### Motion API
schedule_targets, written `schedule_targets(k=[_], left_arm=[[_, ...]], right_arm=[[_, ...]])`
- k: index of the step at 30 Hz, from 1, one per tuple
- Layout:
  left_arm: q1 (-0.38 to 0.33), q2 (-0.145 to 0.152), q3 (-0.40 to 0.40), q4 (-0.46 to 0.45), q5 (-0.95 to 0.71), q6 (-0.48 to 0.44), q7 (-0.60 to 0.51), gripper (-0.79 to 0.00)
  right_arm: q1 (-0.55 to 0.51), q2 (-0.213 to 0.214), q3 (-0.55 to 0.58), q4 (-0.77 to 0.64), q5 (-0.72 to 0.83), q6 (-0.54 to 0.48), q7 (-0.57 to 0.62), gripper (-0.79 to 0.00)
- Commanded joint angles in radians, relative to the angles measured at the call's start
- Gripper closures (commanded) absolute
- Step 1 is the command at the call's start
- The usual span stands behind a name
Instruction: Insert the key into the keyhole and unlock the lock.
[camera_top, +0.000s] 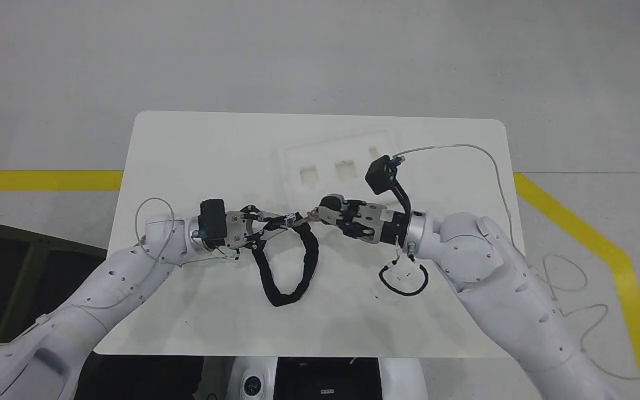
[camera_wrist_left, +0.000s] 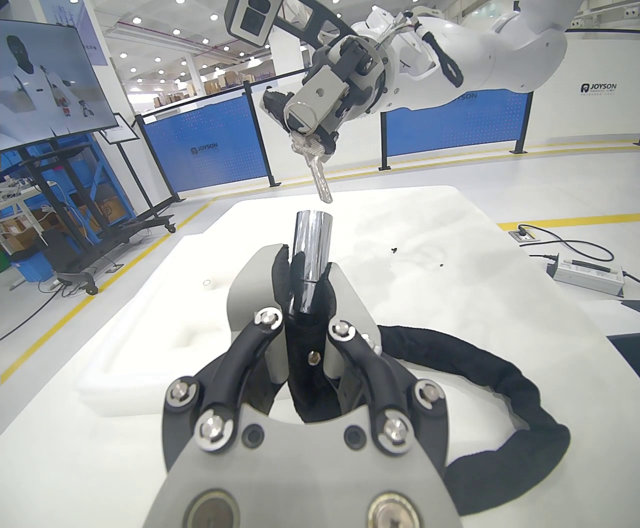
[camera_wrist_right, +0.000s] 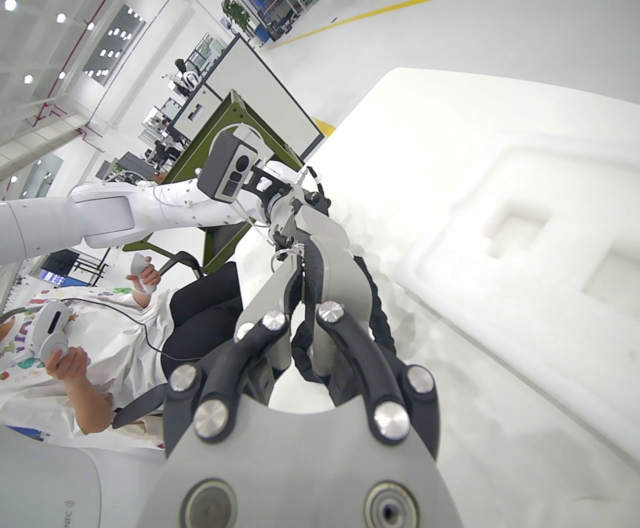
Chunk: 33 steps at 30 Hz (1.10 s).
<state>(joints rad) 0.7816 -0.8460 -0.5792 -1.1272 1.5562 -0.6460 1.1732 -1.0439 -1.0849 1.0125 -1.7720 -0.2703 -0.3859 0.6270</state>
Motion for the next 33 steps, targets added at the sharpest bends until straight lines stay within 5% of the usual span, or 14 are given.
schedule_targets(k=[1,14,33], left_arm=[[0.013,-0.001,-0.006,-0.014,-0.008,0.022,-0.031,0.0],[0.028,-0.003,-0.035,0.003,0.065,0.063,0.064,0.0],[0.024,-0.011,-0.04,0.034,0.065,0.072,0.073,0.0]], right_arm=[[-0.01,-0.001,0.004,-0.012,-0.002,0.029,-0.014,0.0],[-0.034,-0.003,-0.004,-0.141,-0.078,0.249,0.052,0.0],[-0.028,-0.021,-0.036,-0.167,-0.102,0.291,0.024,0.0]])
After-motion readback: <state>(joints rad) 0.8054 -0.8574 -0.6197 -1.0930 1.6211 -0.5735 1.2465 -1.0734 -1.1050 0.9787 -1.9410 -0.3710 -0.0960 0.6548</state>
